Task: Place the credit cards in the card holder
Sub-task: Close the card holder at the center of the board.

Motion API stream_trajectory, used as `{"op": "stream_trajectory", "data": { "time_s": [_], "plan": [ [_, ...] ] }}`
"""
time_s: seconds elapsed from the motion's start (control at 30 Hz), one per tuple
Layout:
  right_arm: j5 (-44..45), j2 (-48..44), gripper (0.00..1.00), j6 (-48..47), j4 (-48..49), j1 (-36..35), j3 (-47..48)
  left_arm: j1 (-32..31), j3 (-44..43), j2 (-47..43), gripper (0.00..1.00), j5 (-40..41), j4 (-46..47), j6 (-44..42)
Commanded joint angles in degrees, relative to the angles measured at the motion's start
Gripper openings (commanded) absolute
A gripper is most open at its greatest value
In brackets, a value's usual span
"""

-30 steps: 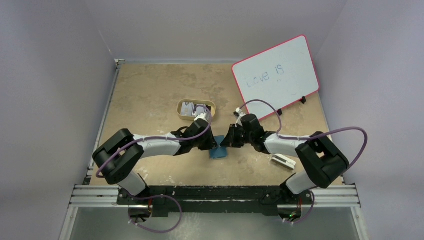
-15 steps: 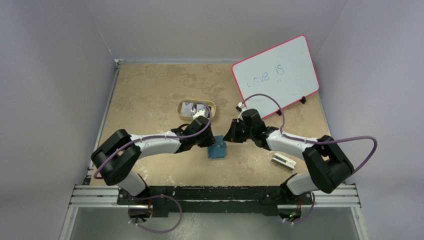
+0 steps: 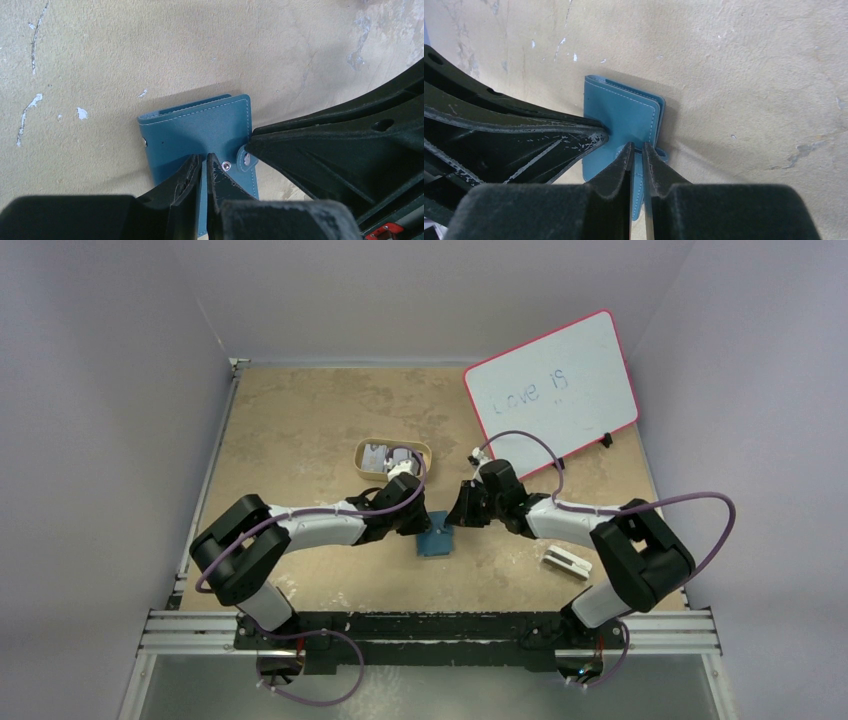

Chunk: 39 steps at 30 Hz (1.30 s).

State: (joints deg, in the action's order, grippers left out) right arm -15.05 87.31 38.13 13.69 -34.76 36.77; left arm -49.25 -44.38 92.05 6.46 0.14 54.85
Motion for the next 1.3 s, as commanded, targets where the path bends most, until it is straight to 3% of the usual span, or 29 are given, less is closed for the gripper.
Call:
{"op": "stream_trajectory", "data": {
  "time_s": [0.0,0.37,0.67,1.27],
  "plan": [
    [-3.5,0.8,0.12,-2.5,1.6,-0.6,0.7,-0.1,-0.7,2.1,0.08,1.2,0.5,-0.7],
    [-2.8,1.3,0.13,-0.6,1.1,-3.0,0.5,-0.1,-0.6,2.4,0.08,1.5,0.3,-0.7],
    [3.0,-5.9,0.14,-1.6,-7.6,-3.0,3.0,0.0,-0.5,2.3,0.08,1.5,0.5,-0.6],
    [-0.1,-2.6,0.17,-0.9,-0.5,-3.0,-0.7,-0.1,-0.5,2.7,0.07,0.8,0.9,-0.5]
  ]
}}
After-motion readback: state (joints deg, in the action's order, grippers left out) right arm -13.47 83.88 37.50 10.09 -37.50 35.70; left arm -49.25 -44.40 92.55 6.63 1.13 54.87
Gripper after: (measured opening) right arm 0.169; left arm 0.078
